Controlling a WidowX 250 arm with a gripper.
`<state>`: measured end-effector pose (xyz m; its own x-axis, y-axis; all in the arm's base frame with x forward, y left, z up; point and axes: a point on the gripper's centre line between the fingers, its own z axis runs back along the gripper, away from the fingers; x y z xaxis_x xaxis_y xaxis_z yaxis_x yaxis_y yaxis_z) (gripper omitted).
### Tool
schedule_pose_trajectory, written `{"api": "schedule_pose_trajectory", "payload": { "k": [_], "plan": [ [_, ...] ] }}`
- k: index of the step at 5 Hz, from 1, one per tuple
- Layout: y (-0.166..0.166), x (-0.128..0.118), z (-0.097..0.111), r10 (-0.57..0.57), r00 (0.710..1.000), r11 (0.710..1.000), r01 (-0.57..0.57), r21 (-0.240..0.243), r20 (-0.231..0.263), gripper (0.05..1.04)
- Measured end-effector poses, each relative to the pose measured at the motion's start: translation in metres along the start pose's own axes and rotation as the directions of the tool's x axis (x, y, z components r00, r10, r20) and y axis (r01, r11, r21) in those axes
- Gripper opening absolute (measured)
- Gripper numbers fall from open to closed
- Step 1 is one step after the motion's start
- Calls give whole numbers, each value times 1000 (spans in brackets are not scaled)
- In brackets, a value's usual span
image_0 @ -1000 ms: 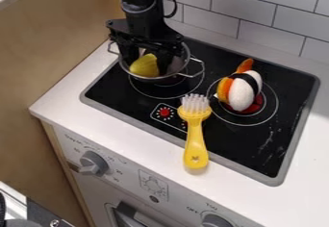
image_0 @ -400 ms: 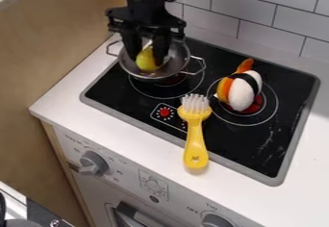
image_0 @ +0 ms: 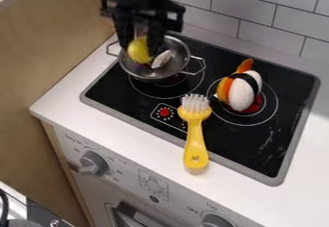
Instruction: Move the yellow object to bottom right of the burner
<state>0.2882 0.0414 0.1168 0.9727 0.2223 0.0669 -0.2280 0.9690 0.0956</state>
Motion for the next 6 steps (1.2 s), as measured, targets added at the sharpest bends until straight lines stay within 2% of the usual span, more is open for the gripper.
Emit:
{"api": "schedule_pose_trajectory", "payload": {
  "k": [1, 2, 3, 5, 6],
  "plan": [
    [-8, -19, 23, 49, 998, 998, -48, 48, -29, 490],
    [-19, -46, 30, 126, 989, 987, -116, 115, -76, 490],
    [-35, -70, 26, 202, 976, 970, -187, 154, -83, 490],
    [-69, -94, 17, 330, 940, 932, -310, 188, -89, 490],
    [-82, -96, 9, 387, 911, 915, -362, 176, -142, 490]
  ]
}}
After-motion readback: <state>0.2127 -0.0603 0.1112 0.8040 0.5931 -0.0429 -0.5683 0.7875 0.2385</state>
